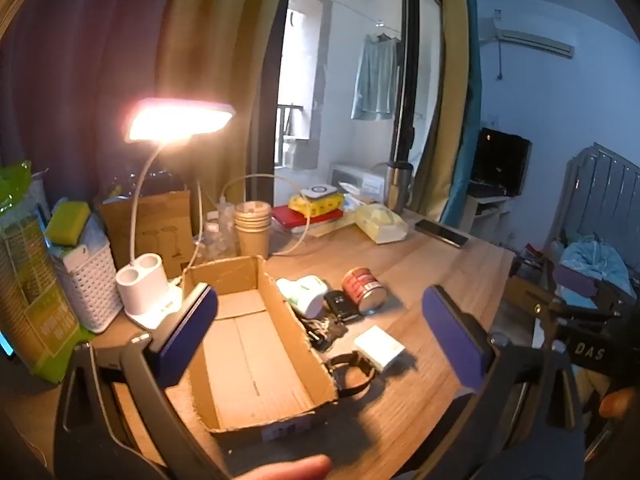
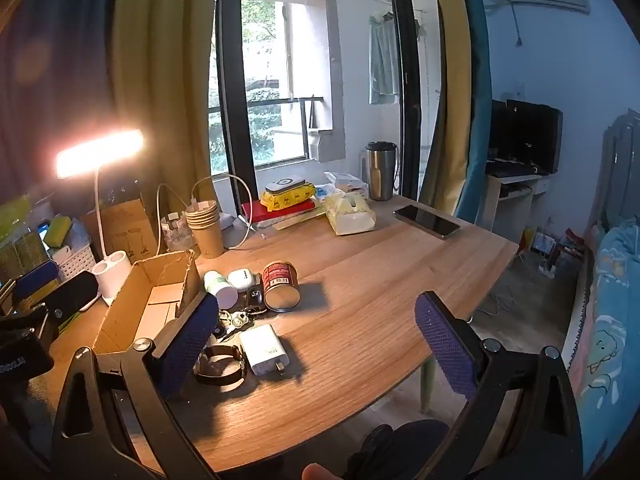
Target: Organize rigid objects
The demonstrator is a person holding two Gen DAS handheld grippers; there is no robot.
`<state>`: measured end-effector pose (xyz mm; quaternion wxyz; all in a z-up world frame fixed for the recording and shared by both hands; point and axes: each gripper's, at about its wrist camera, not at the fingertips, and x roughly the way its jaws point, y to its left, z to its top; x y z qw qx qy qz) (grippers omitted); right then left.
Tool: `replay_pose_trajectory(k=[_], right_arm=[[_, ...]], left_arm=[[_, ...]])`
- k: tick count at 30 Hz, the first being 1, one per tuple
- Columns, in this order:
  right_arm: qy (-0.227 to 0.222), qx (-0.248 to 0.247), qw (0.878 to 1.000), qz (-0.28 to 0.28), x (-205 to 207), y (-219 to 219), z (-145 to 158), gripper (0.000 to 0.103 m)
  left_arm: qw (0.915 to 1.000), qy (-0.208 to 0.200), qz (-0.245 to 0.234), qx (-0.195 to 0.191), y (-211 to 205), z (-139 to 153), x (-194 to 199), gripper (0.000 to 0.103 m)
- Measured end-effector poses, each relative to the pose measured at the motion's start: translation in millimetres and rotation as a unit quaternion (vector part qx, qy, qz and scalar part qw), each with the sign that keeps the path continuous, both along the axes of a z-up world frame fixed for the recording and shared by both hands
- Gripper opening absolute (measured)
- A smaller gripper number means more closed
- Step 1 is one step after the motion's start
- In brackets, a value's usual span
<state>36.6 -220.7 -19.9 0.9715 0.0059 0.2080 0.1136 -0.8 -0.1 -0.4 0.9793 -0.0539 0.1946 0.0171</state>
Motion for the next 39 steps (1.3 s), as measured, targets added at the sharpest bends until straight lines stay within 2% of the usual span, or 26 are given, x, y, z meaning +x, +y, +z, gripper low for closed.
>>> replay_pose_trajectory(k=[5,6,9,16,39], right_arm=[[-0.009,0.001,1.0,0.001,-1.5,-0.1,0.9,0.1],[-0.01,0.001,1.0,0.001,-2.5,0.0,1.3,0.1],[-0.009,-0.001,1.0,0.002,-5.3,0.4,2.5,0.1],[-0.006,0.0,1.0,0.0,-8.5,0.3,0.8,0.1],[0.017,-0.001,1.0,-0.003,3.6,-3.7,-2.4,0.1]], left_arm=[[0.9997,0.003,0.001,-0.024,11.5,1.1,-1.0,0.103],[0.9998,0.017,-0.002,-0.012,6.3,-0.3,2.9,0.103],[0.9995,0.028,0.003,-0.014,9.5,-1.9,8.4,0.103],[0.9991,0.03,-0.009,-0.027,6.6,-3.9,2.1,0.103],[0.9991,0.035,-0.005,-0.022,11.1,-6.3,5.5,0.103]])
